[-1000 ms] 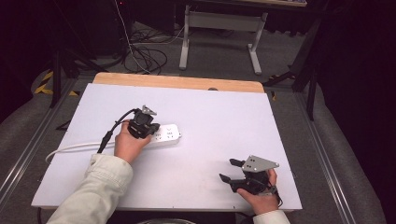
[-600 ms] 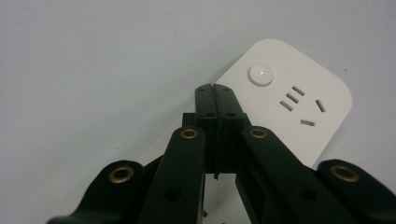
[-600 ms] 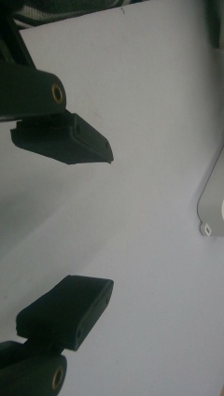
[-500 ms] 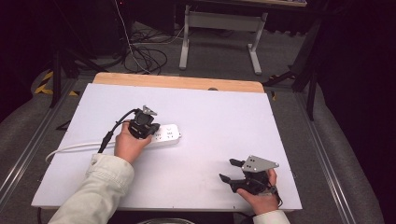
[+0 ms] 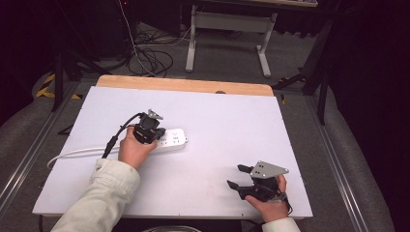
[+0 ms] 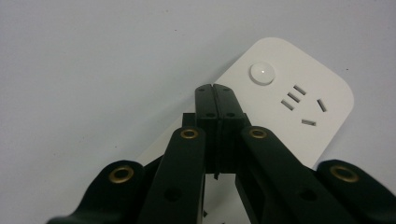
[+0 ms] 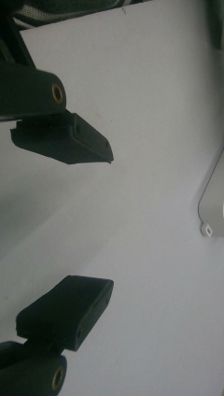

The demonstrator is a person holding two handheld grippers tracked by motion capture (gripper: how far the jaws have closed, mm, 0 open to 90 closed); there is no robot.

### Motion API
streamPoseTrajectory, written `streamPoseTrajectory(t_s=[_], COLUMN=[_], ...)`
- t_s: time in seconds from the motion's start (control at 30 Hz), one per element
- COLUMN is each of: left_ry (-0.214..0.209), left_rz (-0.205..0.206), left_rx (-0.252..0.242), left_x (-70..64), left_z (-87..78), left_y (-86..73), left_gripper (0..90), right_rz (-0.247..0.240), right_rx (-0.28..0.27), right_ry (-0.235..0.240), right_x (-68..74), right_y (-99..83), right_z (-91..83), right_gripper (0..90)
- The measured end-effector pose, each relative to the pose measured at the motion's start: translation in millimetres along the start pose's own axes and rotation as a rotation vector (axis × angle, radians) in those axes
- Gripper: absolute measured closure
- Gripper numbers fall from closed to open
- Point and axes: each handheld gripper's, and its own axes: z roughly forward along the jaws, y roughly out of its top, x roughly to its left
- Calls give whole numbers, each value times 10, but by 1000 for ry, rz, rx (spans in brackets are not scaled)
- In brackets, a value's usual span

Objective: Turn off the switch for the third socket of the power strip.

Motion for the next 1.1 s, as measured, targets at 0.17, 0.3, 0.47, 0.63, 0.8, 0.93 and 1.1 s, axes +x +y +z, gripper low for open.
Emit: streamPoseTrajectory(t_s=[0.17,0.3,0.47,0.63,0.8,0.93,1.1], left_ry=[-61,-59,-40,-69,-69,-58,-56], left_rz=[-79,-61,-24,-56,-35,-17,-9], left_rx=[18,-37,-43,-48,-47,-58,-92], left_x=[106,87,85,83,33,10,-21], left_z=[-74,-184,-265,-304,-325,-354,-421], left_y=[24,44,52,72,112,122,132], left_gripper=[900,900,900,900,900,900,804], right_rz=[5,7,5,6,5,5,6], right_rx=[-2,-1,5,4,5,4,3], right_ry=[-1,-1,-2,-2,-3,-1,-1], right_x=[-13,-21,-15,-14,-16,-15,-15], right_y=[-10,-7,-6,-9,-8,-9,-10], right_z=[0,7,15,11,11,11,11], right_gripper=[329,329,329,329,328,328,328])
